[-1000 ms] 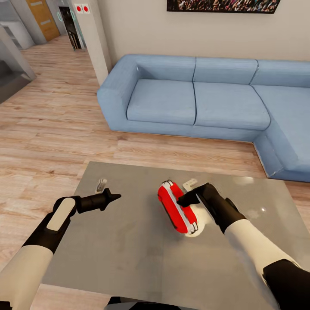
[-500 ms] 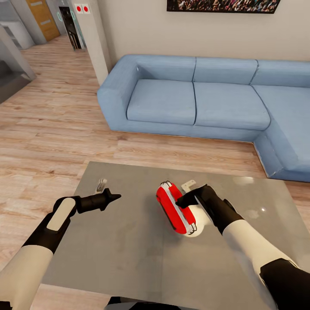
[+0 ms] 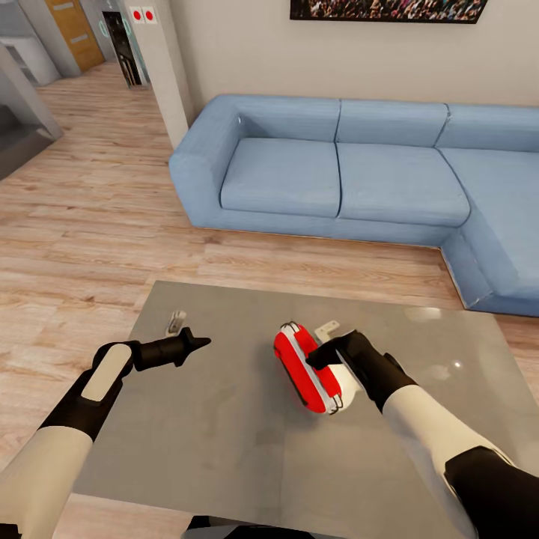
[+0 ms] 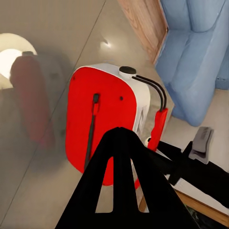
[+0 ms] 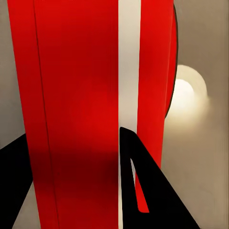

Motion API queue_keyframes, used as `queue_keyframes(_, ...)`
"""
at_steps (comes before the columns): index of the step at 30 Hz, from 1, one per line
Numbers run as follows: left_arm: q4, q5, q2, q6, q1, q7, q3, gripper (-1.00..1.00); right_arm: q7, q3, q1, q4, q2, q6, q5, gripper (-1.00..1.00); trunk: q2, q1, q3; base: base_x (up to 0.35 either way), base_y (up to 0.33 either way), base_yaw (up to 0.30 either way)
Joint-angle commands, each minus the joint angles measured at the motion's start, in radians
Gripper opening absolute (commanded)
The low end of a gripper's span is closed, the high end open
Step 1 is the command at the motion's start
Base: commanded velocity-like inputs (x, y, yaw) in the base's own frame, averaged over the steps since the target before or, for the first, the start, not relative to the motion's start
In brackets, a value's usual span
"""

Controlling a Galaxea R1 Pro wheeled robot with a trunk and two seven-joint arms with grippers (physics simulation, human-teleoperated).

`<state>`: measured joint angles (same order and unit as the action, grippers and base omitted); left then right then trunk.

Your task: Turn on the radio receiver that's on the table in the living room.

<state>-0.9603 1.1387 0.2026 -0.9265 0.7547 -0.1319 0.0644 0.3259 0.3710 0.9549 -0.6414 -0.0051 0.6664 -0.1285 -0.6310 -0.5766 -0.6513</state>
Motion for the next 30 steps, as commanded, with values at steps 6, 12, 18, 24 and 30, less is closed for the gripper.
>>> queue_keyframes(6,0.0,0.001,0.0,0.0,0.0,0.0,0.0,-1.0,-0.011,0.0,0.0,0.007,0.002,-0.005,0.003,-1.0,0.0,0.0,0.0,0.0,0.0,0.0)
queue_keyframes(12,0.0,0.0,0.0,0.001,0.0,0.0,0.0,-1.0,-0.016,0.0,0.0,0.008,0.002,-0.003,0.003,-1.0,0.0,0.0,0.0,0.0,0.0,0.0)
queue_keyframes(18,0.0,0.0,0.0,0.001,0.0,0.0,0.0,-1.0,-0.049,0.0,-0.001,0.018,0.007,-0.002,0.003,-1.0,0.0,0.0,0.0,0.0,0.0,0.0)
queue_keyframes(24,0.0,0.0,0.0,0.002,0.0,0.0,0.0,-1.0,-0.087,0.0,0.0,0.053,0.032,-0.009,0.002,-1.0,0.0,0.0,0.0,0.0,0.0,0.0)
queue_keyframes(30,0.0,0.0,-0.001,0.002,0.0,0.0,0.0,-1.0,-0.089,0.0,0.0,0.055,0.033,-0.01,0.003,-1.0,0.0,0.0,0.0,0.0,0.0,0.0)
